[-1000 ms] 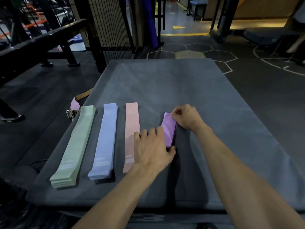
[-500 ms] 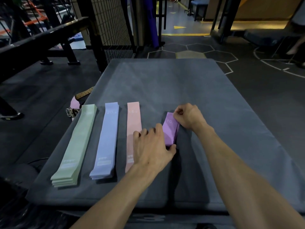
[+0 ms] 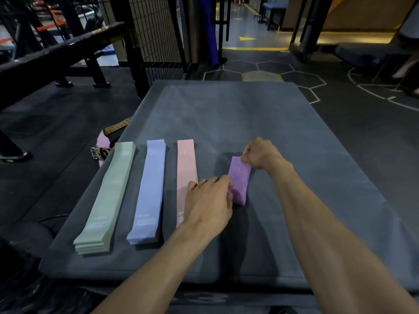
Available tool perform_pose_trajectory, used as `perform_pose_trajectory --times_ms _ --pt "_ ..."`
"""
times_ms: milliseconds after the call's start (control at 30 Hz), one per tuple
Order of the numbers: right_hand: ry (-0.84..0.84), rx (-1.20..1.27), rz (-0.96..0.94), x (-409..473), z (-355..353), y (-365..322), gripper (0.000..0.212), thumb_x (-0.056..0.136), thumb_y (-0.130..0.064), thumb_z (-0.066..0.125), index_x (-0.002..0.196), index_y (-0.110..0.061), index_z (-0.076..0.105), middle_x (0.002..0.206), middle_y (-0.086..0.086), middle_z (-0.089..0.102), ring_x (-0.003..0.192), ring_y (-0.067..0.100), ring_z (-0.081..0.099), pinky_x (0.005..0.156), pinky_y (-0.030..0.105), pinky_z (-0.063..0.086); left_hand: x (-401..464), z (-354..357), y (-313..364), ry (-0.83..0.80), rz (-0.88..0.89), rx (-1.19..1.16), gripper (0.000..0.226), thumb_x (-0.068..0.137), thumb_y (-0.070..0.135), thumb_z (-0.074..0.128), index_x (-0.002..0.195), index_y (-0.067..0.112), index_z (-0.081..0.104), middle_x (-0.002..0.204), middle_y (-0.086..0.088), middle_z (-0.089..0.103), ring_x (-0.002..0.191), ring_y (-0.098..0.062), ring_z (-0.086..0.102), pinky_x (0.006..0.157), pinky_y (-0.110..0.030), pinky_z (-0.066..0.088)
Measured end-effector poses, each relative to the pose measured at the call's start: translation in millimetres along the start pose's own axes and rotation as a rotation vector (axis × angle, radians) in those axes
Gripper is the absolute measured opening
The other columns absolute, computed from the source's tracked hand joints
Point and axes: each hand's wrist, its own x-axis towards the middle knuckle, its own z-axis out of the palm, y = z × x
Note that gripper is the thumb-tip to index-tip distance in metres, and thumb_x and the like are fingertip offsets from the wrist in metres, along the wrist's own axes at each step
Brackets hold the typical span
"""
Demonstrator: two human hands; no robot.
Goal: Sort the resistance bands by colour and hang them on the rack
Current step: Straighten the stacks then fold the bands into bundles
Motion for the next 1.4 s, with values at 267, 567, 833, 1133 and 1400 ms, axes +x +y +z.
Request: perform_pose_trajectory --times_ms 267,567,833,1133,1400 --pt "-0.088 -0.089 0.009 -1 -1 -4 0.023 0.087 -0.011 0.053 0.064 -0.009 0.052 0.069 0.007 0.054 0.070 0.028 0.052 0.059 0.026 0.041 5 5 -10 -0.045 -0.095 -0.121 0.018 0.097 0.019 0.055 0.108 0.033 0.058 0.095 0.012 0.072 0.092 -0.016 0.064 0.085 -0.033 0.039" --pt "-0.121 -0.048 -0.018 -2 -5 -10 0.024 0.084 -0.009 0.055 0.060 -0.010 0.050 0.061 0.005 0.049 0.059 0.024 0.047 0.047 0.024 0.035 4 5 -11 -0.039 -0.072 -0.128 0.019 0.099 0.021 0.056 0.114 0.033 0.058 0.096 0.010 0.073 0.092 -0.016 0.066 0.090 -0.034 0.041" --pt "-0.003 0.283 -0.053 6 8 -11 0.013 0.082 -0.008 0.069 0.088 -0.008 0.079 0.079 0.004 0.071 0.072 0.015 0.062 0.076 0.032 0.058 5 2 -8 -0.013 -0.080 -0.185 0.029 0.093 0.015 0.060 0.116 0.032 0.056 0.100 0.012 0.073 0.095 -0.018 0.065 0.086 -0.034 0.043" --pt "0.028 0.194 -0.088 10 18 -17 0.012 0.087 -0.015 0.071 0.092 -0.022 0.080 0.085 -0.005 0.071 0.084 0.007 0.061 0.078 0.017 0.043 5 4 -14 -0.006 0.078 0.012 0.020 0.099 0.035 0.053 0.115 0.031 0.065 0.113 0.006 0.056 0.104 -0.021 0.051 0.087 -0.036 0.041" --pt "0.053 0.156 -0.080 5 18 -17 0.018 0.088 -0.014 0.062 0.092 -0.022 0.078 0.099 0.001 0.077 0.100 0.017 0.068 0.079 0.017 0.043 5 10 -11 -0.054 0.165 0.006 0.026 0.098 0.036 0.056 0.120 0.023 0.051 0.123 0.001 0.053 0.105 -0.022 0.053 0.091 -0.039 0.046"
